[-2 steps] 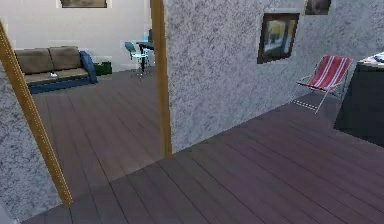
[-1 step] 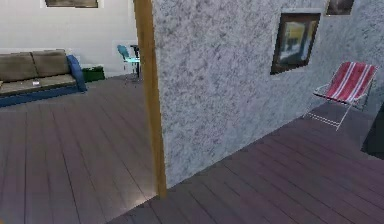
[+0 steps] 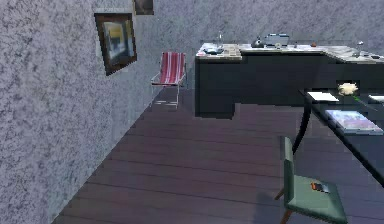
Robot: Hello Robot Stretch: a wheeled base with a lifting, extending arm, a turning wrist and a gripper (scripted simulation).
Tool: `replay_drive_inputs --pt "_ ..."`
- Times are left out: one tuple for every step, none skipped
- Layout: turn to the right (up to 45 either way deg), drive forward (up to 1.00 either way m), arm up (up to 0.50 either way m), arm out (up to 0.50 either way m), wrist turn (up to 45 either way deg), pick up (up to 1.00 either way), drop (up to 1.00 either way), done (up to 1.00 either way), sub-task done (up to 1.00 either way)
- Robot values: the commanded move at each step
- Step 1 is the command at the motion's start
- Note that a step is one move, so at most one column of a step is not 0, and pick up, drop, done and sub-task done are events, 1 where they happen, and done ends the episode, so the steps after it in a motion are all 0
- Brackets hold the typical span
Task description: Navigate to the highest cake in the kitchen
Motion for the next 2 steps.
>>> replay_drive_inputs --pt "6.0 0.0 0.0 0.0 0.0 0.0 0.0 0.0 0.0" --pt "0.0 0.7 0.0 0.0 0.0 0.0 0.0 0.0 0.0"
